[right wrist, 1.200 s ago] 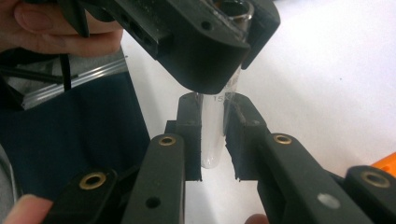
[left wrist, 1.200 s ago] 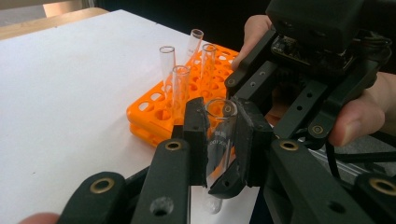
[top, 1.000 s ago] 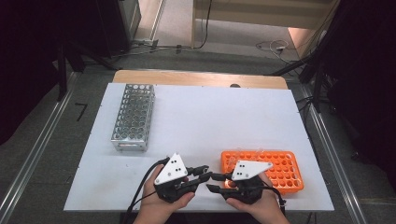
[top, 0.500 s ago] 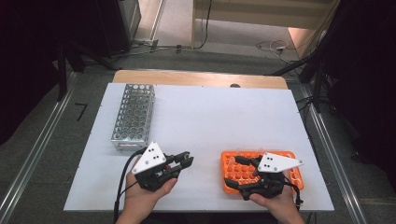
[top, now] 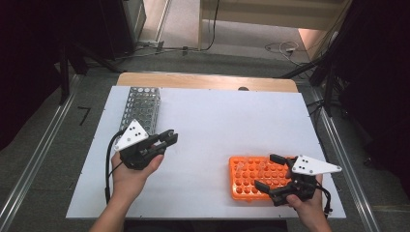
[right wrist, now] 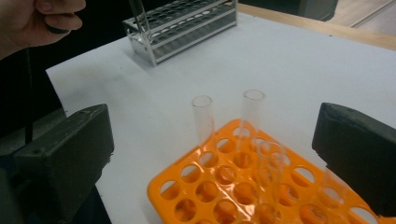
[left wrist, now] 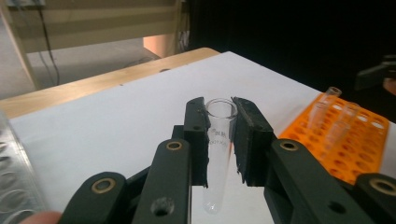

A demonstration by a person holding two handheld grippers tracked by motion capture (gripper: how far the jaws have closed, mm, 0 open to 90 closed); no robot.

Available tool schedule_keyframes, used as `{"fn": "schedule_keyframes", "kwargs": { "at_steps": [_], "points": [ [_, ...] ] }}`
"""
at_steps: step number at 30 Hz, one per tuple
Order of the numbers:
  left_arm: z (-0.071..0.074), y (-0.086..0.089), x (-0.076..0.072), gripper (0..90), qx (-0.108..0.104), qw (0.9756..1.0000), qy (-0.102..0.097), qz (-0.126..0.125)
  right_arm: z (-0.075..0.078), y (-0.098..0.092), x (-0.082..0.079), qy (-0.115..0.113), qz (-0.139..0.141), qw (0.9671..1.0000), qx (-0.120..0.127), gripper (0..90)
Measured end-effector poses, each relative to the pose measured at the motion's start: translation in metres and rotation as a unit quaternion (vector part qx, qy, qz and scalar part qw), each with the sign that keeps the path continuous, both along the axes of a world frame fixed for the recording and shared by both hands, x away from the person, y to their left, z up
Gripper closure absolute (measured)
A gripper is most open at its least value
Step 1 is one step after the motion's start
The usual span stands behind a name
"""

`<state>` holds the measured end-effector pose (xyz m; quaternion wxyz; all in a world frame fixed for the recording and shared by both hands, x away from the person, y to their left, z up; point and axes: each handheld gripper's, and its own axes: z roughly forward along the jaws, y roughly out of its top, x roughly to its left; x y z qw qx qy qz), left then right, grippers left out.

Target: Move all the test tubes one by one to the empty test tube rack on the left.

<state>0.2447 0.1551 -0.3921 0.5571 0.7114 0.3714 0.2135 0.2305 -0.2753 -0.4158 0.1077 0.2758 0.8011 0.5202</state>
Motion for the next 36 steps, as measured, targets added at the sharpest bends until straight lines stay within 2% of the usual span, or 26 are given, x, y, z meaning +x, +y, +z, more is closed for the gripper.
{"fn": "schedule_keyframes", "kwargs": {
  "at_steps": [3,9,15,29,36],
  "points": [
    [0.001,0.01,0.01,74.9,-0.007,0.9999,0.003,0.015,0.0,-0.01,0.002,-0.003,-0.013,0.9999,0.006,0.0],
    [0.004,0.023,0.026,74.9,-0.007,0.9994,0.001,0.035,-0.003,-0.028,0.006,-0.004,-0.04,0.9991,0.015,0.0],
    [0.004,0.033,0.041,74.9,-0.015,0.9985,0.003,0.053,-0.006,-0.039,0.01,-0.006,-0.054,0.9983,0.02,0.0],
    [0.007,0.053,0.082,74.9,-0.02,0.995,-0.009,0.098,-0.011,-0.047,0.015,0.001,-0.063,0.9978,0.019,0.0],
    [0.007,0.06,0.109,74.9,-0.011,0.9924,-0.015,0.122,-0.013,-0.051,0.016,0.0,-0.067,0.9976,0.018,0.0]
  ]
}}
